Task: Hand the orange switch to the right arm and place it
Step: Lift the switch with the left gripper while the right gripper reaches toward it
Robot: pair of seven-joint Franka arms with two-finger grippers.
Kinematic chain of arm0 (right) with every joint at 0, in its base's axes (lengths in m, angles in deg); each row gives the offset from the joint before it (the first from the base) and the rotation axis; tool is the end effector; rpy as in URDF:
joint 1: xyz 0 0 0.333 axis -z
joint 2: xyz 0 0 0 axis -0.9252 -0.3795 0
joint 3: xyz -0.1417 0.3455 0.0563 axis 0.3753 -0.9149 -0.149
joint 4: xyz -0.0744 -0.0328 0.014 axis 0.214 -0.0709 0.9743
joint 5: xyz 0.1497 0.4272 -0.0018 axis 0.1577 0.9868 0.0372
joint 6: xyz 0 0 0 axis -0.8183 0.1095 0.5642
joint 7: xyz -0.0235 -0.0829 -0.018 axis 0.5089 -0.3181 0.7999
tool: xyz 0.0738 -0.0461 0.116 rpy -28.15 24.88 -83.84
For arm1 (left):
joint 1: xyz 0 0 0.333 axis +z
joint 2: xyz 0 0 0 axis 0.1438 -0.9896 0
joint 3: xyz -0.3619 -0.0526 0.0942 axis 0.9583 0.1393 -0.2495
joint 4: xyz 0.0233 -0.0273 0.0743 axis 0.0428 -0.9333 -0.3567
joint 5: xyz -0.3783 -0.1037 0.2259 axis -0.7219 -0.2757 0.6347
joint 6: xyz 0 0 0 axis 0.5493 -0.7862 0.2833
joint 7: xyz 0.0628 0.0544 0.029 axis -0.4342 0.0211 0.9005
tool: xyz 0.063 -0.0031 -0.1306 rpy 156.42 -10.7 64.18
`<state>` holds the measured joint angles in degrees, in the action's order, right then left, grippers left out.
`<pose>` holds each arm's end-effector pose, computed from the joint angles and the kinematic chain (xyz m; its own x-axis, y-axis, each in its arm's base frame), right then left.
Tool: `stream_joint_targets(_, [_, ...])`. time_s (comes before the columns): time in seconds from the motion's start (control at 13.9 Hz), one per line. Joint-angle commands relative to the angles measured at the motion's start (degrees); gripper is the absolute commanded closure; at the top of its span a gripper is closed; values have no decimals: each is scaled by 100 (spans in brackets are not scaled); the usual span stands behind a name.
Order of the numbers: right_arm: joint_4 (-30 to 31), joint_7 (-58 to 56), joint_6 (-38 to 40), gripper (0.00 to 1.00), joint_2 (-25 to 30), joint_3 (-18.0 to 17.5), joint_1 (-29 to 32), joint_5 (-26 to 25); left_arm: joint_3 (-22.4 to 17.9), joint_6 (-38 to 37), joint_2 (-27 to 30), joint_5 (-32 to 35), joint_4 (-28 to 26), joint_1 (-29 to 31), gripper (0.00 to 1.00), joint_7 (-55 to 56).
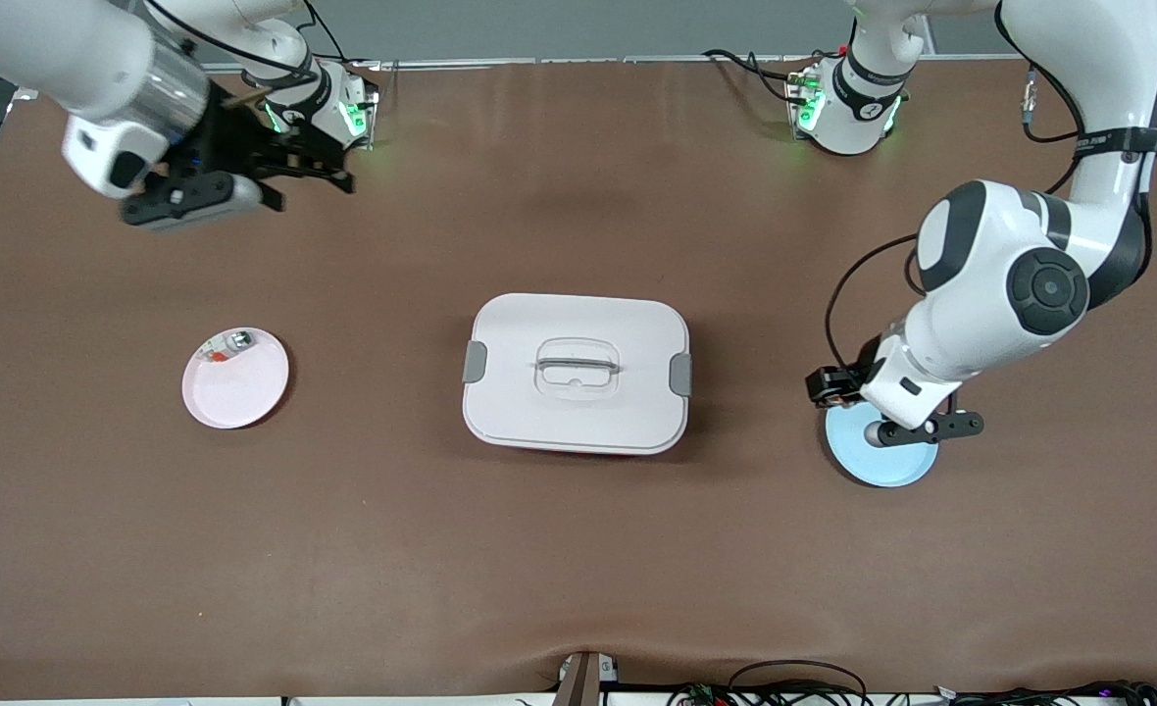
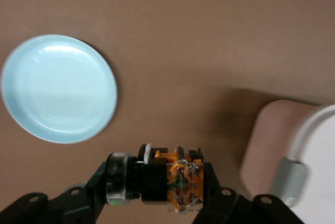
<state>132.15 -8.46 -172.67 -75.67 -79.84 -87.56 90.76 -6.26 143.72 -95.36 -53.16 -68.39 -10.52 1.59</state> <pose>0.5320 0.2443 0.6294 0.9925 0.0502 -0.1117 0.0065 -0.9323 -0.3617 0.6986 -0.2102 0.4067 0.9814 0.1809 -0.0640 0.1883 -0.9719 0.1413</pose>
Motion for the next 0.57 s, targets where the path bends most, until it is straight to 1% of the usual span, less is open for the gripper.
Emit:
stream_joint_targets(0.0, [1341, 111, -1169, 0, 688, 48, -200, 715, 318, -145, -58, -242, 288, -21, 100, 1016])
stream_joint_targets(0.07, [1651, 120, -1521, 0, 803, 56, -341, 899, 485, -145, -110, -286, 410, -39, 100, 1551])
stream_joint_targets(0.22, [2013, 251, -1945, 0, 848, 48, -404, 1408, 749, -145, -241, -453, 639, -117, 100, 2589])
stream_joint_targets(0.36, [2285, 391, -2375, 0, 865, 48, -570, 1892, 803, -145, -452, -585, 946, -459, 100, 3530])
stream_joint_targets(0.5, [2654, 471, -3016, 0, 953, 48, -807, 2472, 811, -119, -620, -629, 1184, -749, 100, 4348])
